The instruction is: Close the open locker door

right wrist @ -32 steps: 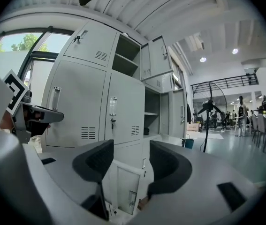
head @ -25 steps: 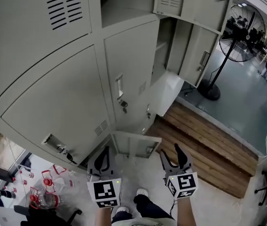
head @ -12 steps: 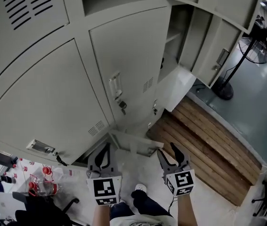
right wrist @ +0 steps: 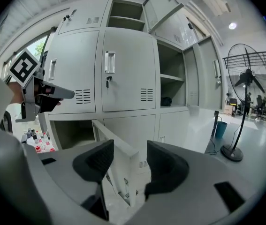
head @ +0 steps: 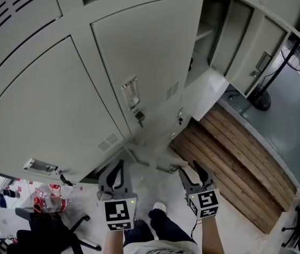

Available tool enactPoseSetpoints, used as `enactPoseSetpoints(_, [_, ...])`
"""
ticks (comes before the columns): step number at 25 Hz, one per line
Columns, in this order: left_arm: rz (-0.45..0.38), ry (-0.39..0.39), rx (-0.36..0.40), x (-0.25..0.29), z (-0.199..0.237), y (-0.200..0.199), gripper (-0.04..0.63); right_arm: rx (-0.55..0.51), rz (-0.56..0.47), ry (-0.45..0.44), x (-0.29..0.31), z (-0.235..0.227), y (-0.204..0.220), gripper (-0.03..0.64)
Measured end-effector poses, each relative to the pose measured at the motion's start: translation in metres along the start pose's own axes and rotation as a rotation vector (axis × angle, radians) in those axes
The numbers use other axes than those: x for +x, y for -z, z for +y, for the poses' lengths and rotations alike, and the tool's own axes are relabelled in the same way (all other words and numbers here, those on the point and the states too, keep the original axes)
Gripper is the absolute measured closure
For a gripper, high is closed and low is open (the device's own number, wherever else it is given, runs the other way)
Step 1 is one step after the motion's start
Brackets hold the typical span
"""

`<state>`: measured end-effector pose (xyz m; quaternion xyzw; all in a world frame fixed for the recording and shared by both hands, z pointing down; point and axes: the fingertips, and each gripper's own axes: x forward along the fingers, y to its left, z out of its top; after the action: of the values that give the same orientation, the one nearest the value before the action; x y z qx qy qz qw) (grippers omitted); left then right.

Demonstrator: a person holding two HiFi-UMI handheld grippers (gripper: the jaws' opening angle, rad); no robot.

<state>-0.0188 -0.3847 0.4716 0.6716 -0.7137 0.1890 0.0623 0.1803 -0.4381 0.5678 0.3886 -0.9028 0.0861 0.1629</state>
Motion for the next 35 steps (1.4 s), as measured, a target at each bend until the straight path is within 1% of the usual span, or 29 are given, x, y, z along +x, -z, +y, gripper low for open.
enactPoseSetpoints(7, [0.024, -0.012, -0.004, 0.003, 0.003, 0.009, 0.594, -0.031, 0.029, -0.034, 0.013, 0.0, 0.012, 0.387])
enactPoseSetpoints(9, [0.03, -0.014, -0.004, 0.002, 0.004, 0.012, 0.594, -0.031, 0.032, -0.042, 0.016, 0.0, 0.015, 0.401])
enactPoseSetpoints(11, [0.036, -0.017, -0.007, 0.001, 0.006, 0.015, 0.594, -0.032, 0.033, -0.046, 0.017, 0.001, 0.016, 0.439])
enactPoseSetpoints(13, [0.043, -0.02, -0.011, 0.0, 0.008, 0.018, 0.594, -0.034, 0.03, -0.047, 0.017, 0.001, 0.016, 0.462])
enactPoseSetpoints(20, [0.05, -0.036, -0.028, -0.009, 0.014, 0.028, 0.594, -0.054, 0.034, -0.055, 0.014, 0.006, 0.018, 0.469])
enactPoseSetpoints(26, [0.042, -0.025, -0.037, -0.022, 0.015, 0.032, 0.594, -0.054, 0.045, -0.051, 0.002, 0.02, 0.024, 0.48])
enactPoseSetpoints(35, [0.017, -0.012, -0.045, -0.051, 0.023, 0.033, 0.594, -0.071, 0.067, -0.08, -0.021, 0.059, 0.034, 0.502])
